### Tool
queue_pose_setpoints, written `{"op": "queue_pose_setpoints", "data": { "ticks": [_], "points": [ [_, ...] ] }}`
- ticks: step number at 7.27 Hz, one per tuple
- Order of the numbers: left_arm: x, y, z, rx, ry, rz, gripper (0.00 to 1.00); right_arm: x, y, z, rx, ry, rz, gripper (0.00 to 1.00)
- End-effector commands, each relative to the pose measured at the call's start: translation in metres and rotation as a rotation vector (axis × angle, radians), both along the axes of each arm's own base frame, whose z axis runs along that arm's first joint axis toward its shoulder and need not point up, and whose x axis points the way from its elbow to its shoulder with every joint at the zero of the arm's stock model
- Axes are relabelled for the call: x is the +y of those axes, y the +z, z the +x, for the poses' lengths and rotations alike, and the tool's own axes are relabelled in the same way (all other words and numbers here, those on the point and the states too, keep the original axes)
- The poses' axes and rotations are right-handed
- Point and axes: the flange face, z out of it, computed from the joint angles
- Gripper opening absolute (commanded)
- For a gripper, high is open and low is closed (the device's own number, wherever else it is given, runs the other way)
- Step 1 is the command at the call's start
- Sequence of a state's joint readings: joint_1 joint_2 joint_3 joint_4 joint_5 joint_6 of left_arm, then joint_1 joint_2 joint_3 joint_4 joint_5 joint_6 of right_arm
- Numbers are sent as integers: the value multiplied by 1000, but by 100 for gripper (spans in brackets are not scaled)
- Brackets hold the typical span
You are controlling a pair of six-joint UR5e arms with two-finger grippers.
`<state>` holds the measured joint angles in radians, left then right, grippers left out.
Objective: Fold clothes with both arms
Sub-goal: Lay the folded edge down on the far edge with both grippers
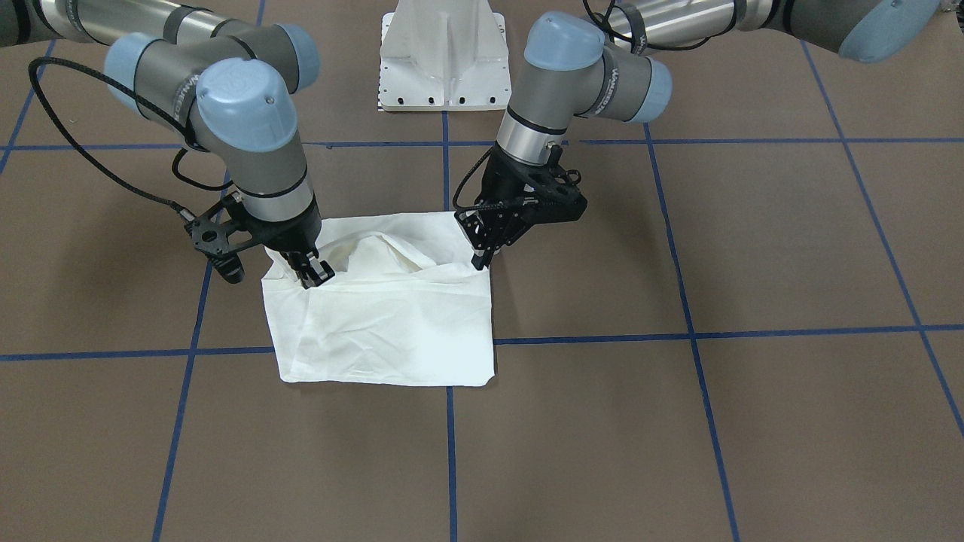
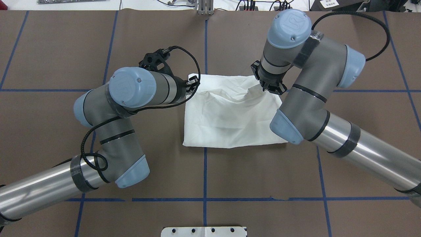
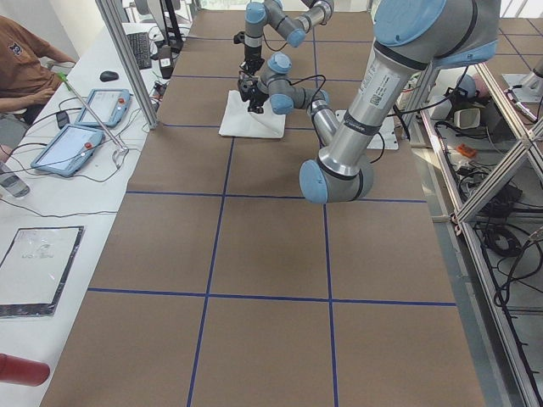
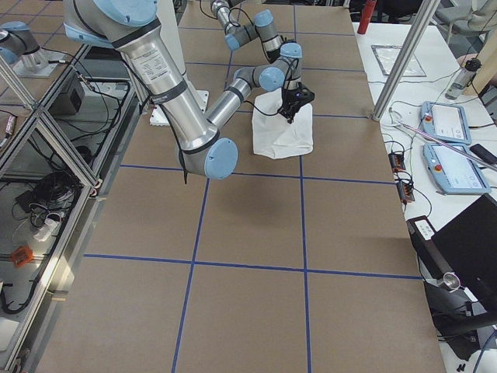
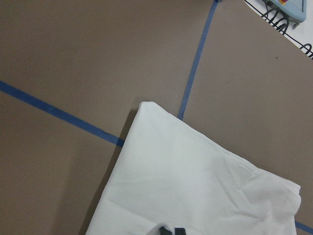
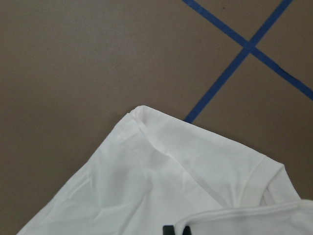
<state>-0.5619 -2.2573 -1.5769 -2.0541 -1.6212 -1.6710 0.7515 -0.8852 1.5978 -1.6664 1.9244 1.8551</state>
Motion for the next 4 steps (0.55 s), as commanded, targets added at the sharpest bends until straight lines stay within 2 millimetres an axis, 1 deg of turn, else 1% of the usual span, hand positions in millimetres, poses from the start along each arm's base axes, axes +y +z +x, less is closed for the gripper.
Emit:
{"op": "queue_pose_setpoints", "data": {
  "ticks": [1, 2, 3, 4],
  "points": [
    [-36, 27, 19, -3, -24, 15, 0, -48, 30, -13, -16, -13, 21, 0],
    [-39, 30, 22, -11, -25, 22, 0, -54, 43, -14, 5, -24, 15, 0],
    [-57, 38, 17, 2, -44, 48, 33, -72, 58, -7, 17, -21, 21, 85],
    [-93, 48, -11, -20, -85, 70, 62, -100, 63, 24, 6, -48, 68, 100]
  ]
}}
